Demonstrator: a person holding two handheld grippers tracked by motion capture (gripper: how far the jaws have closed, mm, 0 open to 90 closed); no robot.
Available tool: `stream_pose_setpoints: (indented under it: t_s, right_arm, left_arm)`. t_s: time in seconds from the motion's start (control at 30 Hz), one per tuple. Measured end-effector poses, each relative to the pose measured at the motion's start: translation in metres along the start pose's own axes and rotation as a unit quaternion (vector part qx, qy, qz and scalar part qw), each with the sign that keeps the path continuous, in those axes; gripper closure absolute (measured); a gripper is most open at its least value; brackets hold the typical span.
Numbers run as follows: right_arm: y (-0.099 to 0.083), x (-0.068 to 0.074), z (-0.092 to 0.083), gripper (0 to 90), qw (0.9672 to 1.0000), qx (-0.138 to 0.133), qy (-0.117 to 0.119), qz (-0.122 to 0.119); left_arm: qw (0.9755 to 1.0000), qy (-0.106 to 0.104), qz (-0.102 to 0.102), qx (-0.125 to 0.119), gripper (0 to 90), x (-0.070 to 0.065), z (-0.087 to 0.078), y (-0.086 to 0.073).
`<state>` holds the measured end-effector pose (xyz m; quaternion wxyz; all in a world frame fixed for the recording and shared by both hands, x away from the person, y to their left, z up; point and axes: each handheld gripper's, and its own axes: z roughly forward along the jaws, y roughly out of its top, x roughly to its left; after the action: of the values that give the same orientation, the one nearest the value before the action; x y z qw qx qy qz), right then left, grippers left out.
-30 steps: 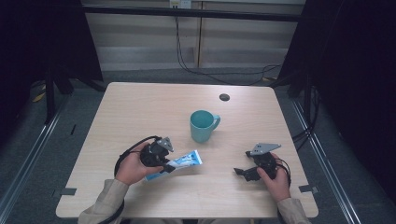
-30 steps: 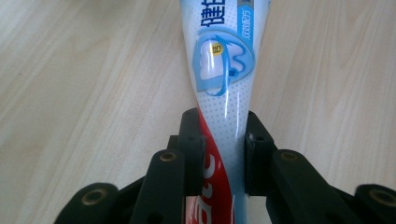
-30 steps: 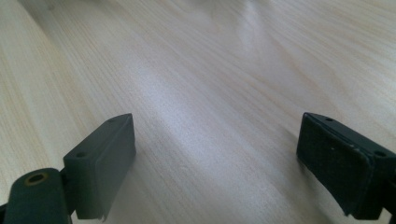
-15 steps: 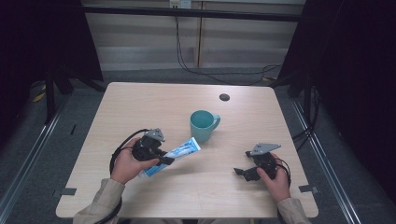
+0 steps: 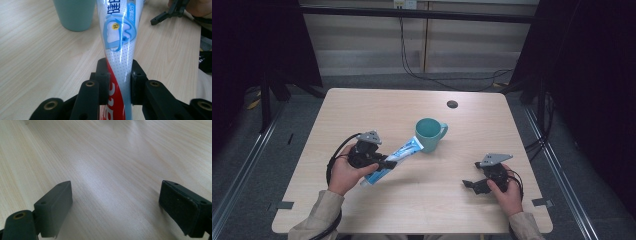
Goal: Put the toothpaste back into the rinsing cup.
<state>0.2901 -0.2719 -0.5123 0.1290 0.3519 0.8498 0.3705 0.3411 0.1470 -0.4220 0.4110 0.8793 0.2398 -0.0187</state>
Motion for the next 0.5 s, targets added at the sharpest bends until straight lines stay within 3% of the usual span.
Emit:
stream_pose_setpoints:
  t_s: [0.5]
  right_arm:
    - [0.0,0.0,0.0,11.2,1.0,-0.001,0.0,-0.001]
  left_arm:
    - [0.9982,0.021,-0.032,-0.045,74.3,0.005,-0.011,0.01]
